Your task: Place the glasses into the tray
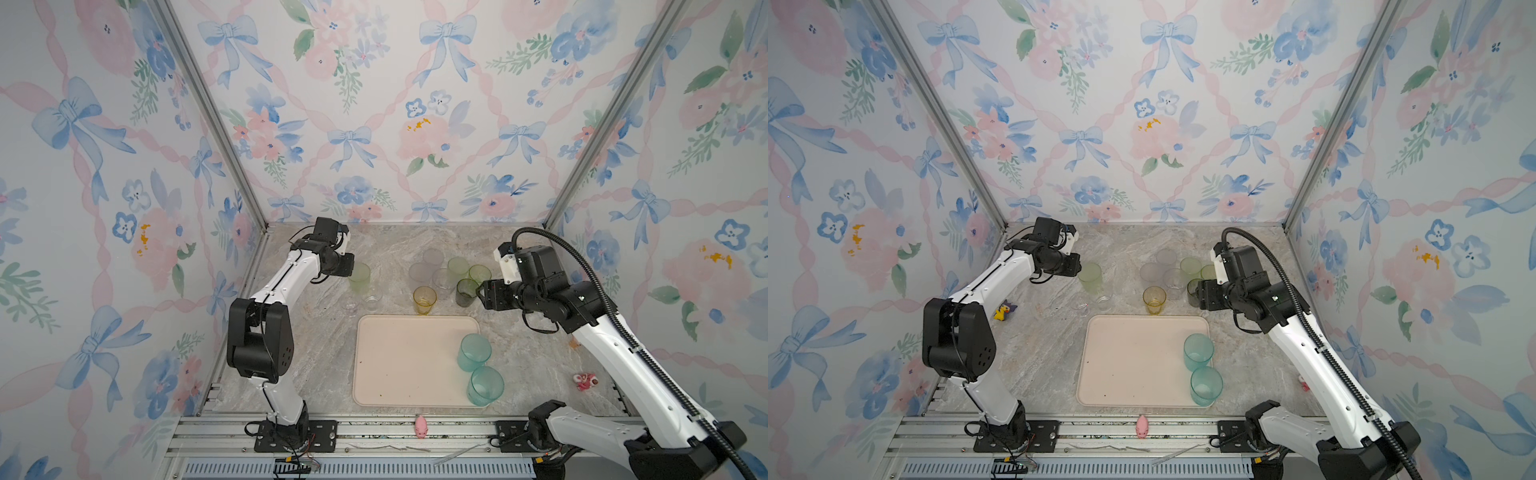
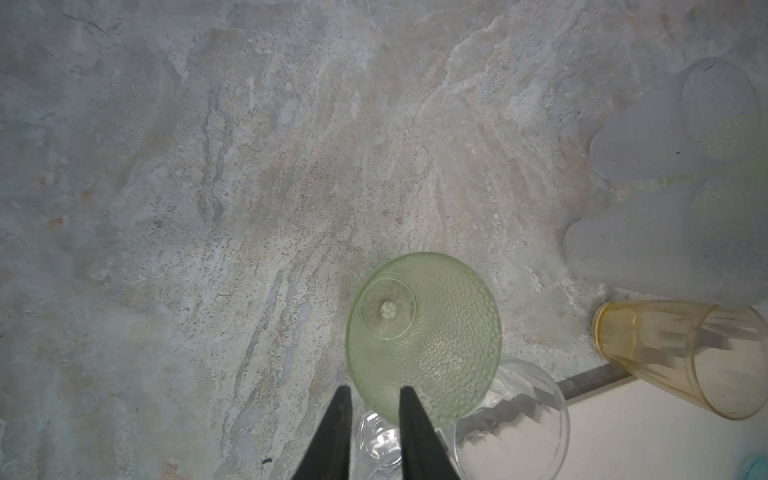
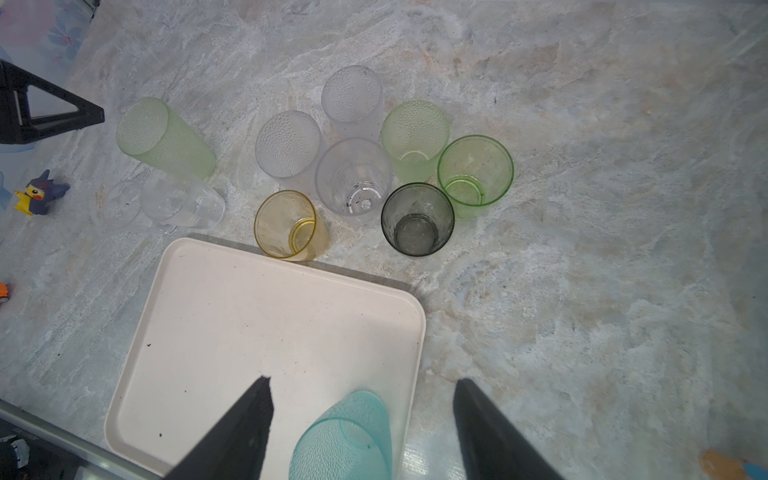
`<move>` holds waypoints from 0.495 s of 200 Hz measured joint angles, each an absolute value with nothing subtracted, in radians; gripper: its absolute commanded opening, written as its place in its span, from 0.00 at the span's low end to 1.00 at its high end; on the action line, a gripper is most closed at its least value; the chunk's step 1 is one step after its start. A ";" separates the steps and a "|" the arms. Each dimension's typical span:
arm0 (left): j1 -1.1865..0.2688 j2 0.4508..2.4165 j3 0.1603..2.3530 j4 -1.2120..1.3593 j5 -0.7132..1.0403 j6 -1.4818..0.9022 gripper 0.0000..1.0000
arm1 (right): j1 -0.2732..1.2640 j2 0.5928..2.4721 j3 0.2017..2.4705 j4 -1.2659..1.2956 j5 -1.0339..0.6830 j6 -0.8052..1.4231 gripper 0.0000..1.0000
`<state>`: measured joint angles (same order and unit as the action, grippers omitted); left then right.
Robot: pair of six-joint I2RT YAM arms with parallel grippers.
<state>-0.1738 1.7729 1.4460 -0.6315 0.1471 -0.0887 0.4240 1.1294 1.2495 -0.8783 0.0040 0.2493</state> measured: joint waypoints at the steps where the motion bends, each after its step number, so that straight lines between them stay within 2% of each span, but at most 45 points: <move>1: -0.174 1.774 1.446 -0.632 0.146 -0.089 0.25 | 0.424 1.129 1.248 -0.878 0.003 0.249 0.72; 36: -0.174 1.790 1.454 -0.643 0.115 -0.085 0.27 | 0.418 1.132 1.233 -0.867 -0.014 0.246 0.72; 99: -0.175 1.832 1.487 -0.645 0.098 -0.081 0.24 | 0.410 1.152 1.225 -0.847 -0.031 0.245 0.72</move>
